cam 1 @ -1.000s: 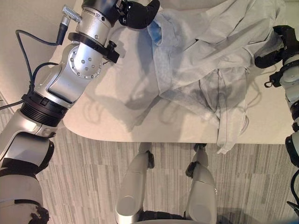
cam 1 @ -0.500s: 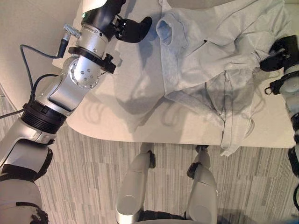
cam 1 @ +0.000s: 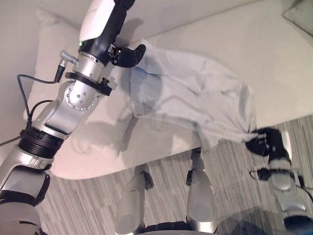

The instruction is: Hang the clothes on the sofa on the clothes rack.

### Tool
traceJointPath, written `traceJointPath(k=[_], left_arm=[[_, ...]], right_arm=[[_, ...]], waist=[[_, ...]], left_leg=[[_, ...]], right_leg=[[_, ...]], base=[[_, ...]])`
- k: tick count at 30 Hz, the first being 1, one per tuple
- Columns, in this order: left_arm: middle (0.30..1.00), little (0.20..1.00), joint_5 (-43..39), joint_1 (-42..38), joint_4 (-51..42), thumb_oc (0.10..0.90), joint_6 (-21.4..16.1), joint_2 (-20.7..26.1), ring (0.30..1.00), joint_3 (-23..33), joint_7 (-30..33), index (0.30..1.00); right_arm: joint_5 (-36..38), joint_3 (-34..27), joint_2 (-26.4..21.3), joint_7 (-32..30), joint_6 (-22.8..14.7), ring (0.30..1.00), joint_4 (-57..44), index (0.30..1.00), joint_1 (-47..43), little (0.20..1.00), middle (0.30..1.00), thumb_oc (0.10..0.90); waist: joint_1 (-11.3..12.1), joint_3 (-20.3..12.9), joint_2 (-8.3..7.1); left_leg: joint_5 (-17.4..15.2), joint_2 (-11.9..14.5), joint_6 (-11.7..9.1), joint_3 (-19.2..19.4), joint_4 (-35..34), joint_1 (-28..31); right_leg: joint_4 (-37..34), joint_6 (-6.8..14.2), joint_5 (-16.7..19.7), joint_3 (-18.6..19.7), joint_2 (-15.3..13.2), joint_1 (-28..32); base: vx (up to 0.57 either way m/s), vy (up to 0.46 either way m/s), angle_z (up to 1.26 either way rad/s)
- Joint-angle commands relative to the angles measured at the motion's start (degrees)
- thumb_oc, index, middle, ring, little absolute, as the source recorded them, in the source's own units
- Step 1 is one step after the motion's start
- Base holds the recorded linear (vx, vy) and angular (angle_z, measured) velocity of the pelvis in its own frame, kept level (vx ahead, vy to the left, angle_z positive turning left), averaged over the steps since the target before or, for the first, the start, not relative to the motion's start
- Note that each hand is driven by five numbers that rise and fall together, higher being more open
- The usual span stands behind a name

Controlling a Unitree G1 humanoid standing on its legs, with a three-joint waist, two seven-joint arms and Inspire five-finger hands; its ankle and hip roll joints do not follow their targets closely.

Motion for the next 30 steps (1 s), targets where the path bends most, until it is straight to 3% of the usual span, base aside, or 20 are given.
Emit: traceJointPath(k=[1,5,9,15,23,26,27,30], left_arm=[[0.9,0.9,3.57,-5.49,0.7,0.8,-2.45,1.18,0.9,4.63,0.67,0.9],[0.9,0.9,4.49,-7.46,2.54,0.8,-2.42,-0.68,0.9,1.7,-1.59,0.9],[0.9,0.9,4.1,-8.93,1.85,0.8,-2.82,-1.2,0.9,-0.21,-3.22,0.9],[0.9,0.9,-2.38,-12.91,-3.02,0.8,-4.5,-5.4,0.9,-5.02,-7.16,0.9],[0.9,0.9,-8.72,-17.61,-11.34,0.8,-5.25,-7.89,0.9,-10.93,-11.77,0.9],[0.9,0.9,-6.25,-18.01,-12.8,0.8,-5.01,-10.87,0.9,-12.05,-12.63,0.9],[0.9,0.9,-6.21,-16.05,-12.82,0.8,-4.73,-15.01,0.9,-11.62,-12.33,0.9],[0.9,0.9,-5.24,-14.4,-12.59,0.8,-4.53,-18.63,0.9,-11.32,-12.41,0.9]], right_arm=[[-1.5,-5.01,-0.49,-1.08,-2.23,0.3,-1.27,0.3,0.21,0.3,0.3,0.4],[-0.67,-5.14,-0.73,-1.36,-2.67,0.3,-1.59,0.3,-1.22,0.3,0.3,0.4],[-1.03,-5.06,-1.45,-2.1,-2.79,0.3,-1.95,0.3,-3.31,0.3,0.3,0.4],[-2.68,-2.53,-5.52,-4.24,-1.65,0.3,-1.23,0.3,-13.34,0.3,0.3,0.4],[-4.65,-0.38,-7.98,-3.76,-0.83,0.3,-2.45,0.3,-16.56,0.3,0.3,0.4],[-5.14,0.07,-7.27,-3.57,-0.85,0.3,-2.73,0.3,-16.4,0.3,0.3,0.4],[-5.61,0.72,-6.65,-3.71,-0.61,0.3,-2.84,0.3,-16.74,0.3,0.3,0.4],[-6.39,1.78,-6.22,-3.58,-0.49,0.3,-2.99,0.3,-17.01,0.3,0.3,0.4]], waist=[[0.54,-2.47,-4.37],[-0.76,-1.34,-5.25],[-0.6,-0.58,-5.28],[0.63,-0.22,-3.83],[1.71,-0.56,-2.41],[2.14,-0.54,-1.89],[2.35,-0.4,-1.77],[2.54,-0.32,-1.39]], left_leg=[[-8.52,4.37,-4.53,1.5,0.6,6.01],[-9.29,5.04,-4.37,2.22,3.01,5.17],[-9.67,5.42,-4.42,2.42,4.36,4.09],[-9.0,5.13,-4.79,1.58,4.14,2.73],[-8.15,4.43,-4.63,0.87,2.95,2.6],[-8.27,4.2,-4.51,0.63,2.72,2.98],[-8.49,4.03,-4.44,0.4,2.93,3.01],[-8.92,3.88,-4.29,0.26,3.6,2.96]], right_leg=[[0.2,1.91,-1.35,1.1,-3.0,0.92],[0.2,1.49,-1.05,2.79,-2.29,-0.14],[0.2,1.34,-0.8,3.28,-2.01,-1.04],[0.2,1.37,-0.28,2.99,-2.37,-1.91],[0.2,1.51,0.06,2.44,-2.85,-2.35],[0.2,1.45,-0.11,2.32,-3.02,-2.1],[0.2,1.34,-0.18,2.31,-3.2,-1.84],[0.2,1.13,-0.33,2.47,-3.31,-1.53]], base=[[-0.03,-0.044,-0.2],[-0.06,-0.037,-0.16],[-0.05,-0.023,-0.19],[-0.02,-0.011,-0.02],[0.01,0.001,0.06],[0.03,-0.001,0.03],[0.03,-0.013,0.04],[0.01,-0.007,0.06]])
